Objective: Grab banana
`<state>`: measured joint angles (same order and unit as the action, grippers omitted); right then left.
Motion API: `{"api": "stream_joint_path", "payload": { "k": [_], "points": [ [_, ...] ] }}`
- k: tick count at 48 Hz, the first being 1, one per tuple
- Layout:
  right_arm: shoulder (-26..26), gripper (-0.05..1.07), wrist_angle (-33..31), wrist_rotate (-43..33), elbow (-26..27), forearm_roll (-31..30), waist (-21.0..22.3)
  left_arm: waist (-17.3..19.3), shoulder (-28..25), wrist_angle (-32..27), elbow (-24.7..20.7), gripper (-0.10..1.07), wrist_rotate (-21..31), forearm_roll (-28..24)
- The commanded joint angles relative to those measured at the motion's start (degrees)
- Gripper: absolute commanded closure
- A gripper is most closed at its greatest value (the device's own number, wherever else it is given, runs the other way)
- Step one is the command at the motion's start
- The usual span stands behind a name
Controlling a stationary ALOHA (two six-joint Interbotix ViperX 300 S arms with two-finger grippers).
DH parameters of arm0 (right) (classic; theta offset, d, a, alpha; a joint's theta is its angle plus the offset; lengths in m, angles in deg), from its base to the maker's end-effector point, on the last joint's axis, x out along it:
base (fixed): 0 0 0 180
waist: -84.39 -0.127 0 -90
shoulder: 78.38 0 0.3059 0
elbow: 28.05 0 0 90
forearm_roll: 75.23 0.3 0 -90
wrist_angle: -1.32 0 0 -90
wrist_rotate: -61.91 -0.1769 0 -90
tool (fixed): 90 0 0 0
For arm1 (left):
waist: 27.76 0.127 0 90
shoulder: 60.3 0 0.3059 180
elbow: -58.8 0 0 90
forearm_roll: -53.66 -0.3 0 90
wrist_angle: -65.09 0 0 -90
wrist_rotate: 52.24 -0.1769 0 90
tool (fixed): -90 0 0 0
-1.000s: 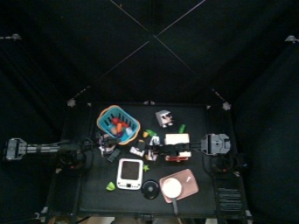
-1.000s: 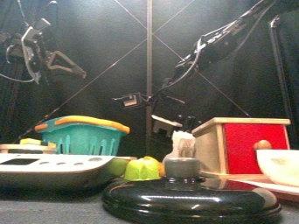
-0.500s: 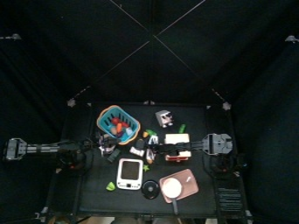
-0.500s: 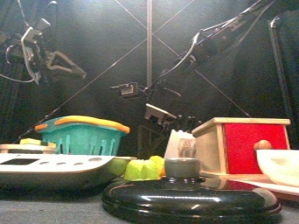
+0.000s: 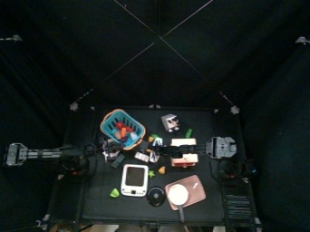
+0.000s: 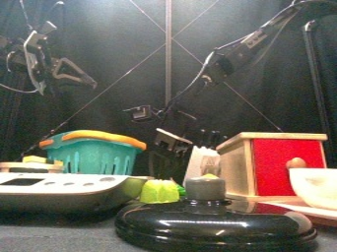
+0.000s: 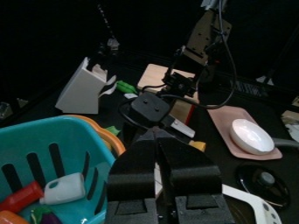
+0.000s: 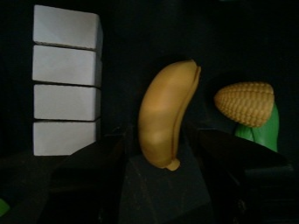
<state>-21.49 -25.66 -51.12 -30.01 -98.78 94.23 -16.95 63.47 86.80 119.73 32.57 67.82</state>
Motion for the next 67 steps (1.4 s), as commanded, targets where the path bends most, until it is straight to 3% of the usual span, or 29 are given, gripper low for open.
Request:
{"api": "stream_joint_path", "payload": {
  "k": [1,18,32,49,67],
  "points": [
    [1.14,0.17,0.44,-0.09,1.32,0.09,0.35,0.09,-0.09,0.53,-0.79,0.67,0.0,0.0],
    [0.62,0.19,1.14,-0.09,0.35,0.0,0.44,0.18,-0.09,0.53,-0.79,0.67,0.0,0.0],
    [1.67,0.43,0.09,-0.44,-0.44,0.09,0.09,0.18,-0.09,0.53,-0.7,0.67,0.0,-0.09],
    [8.0,0.43,-5.19,-0.88,-0.62,-0.35,-2.02,0.18,-0.09,0.53,-0.62,0.67,0.0,0.0],
    [8.53,0.43,-6.5,-1.05,-0.18,-0.79,-3.25,0.18,-0.09,0.53,-0.62,0.67,0.0,1.05]
  ]
}}
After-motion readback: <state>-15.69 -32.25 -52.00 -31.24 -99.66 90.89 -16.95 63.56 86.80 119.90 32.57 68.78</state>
